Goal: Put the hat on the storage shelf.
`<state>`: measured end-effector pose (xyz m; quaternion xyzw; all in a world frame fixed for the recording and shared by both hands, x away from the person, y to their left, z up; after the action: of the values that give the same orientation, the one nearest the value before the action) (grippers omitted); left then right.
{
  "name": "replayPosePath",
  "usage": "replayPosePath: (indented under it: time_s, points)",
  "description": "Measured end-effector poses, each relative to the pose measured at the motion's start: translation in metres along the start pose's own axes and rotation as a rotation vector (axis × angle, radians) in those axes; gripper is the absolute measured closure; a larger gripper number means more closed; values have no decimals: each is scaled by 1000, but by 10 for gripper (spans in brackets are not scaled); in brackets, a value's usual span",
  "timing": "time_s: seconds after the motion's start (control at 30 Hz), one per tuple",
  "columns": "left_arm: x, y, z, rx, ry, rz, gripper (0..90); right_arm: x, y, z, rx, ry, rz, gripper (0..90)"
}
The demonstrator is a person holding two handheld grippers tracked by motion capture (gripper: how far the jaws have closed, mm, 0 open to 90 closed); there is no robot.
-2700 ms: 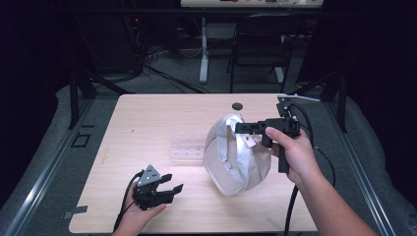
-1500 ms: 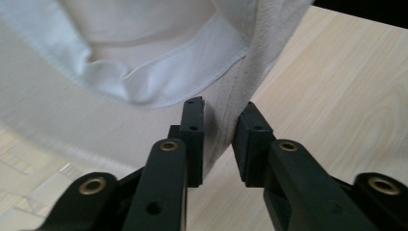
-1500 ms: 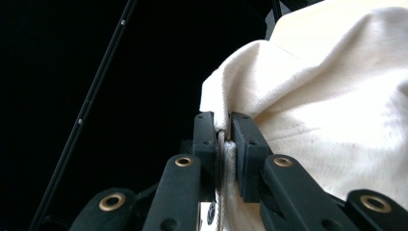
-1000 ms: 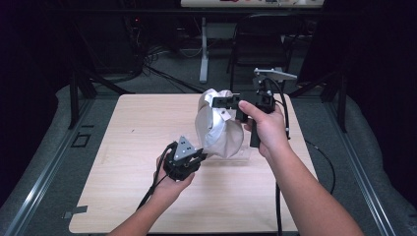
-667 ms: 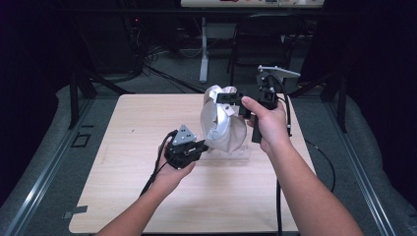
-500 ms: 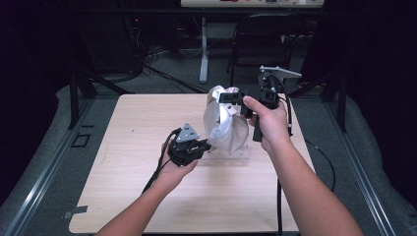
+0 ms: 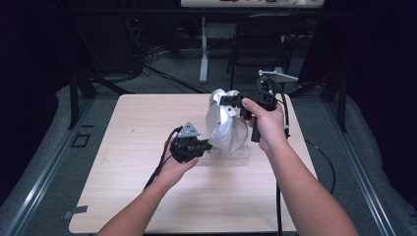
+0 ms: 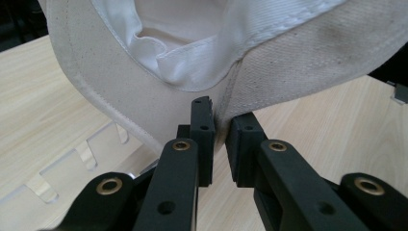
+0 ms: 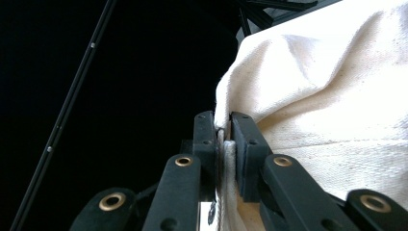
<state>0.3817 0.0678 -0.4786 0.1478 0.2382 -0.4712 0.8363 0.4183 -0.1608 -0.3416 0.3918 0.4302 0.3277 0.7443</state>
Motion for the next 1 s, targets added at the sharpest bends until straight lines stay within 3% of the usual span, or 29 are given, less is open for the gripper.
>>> replayPosePath:
  time_s: [0.27,0.77,1.0]
  points:
    - [-8,3,-5,-17,9,19,836,9,2,-2,-4,18,7,818]
    - [-14,1,-26,-131,38,81,847,33,3,-10,-7,63,2,816]
    - [-14,1,-31,-149,53,85,850,41,2,-13,-11,79,-4,816]
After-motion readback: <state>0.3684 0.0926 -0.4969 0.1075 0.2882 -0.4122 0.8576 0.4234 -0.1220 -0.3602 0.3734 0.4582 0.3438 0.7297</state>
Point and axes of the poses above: each handheld gripper's, and its own axes: x roughly forward along the jaws, z roughly out of its top, y roughly to its left, the point moved 1 cm from there along x, roughly forward along the jaws, and after that the axes turned 9 degrees about x, right-handed, at the moved point
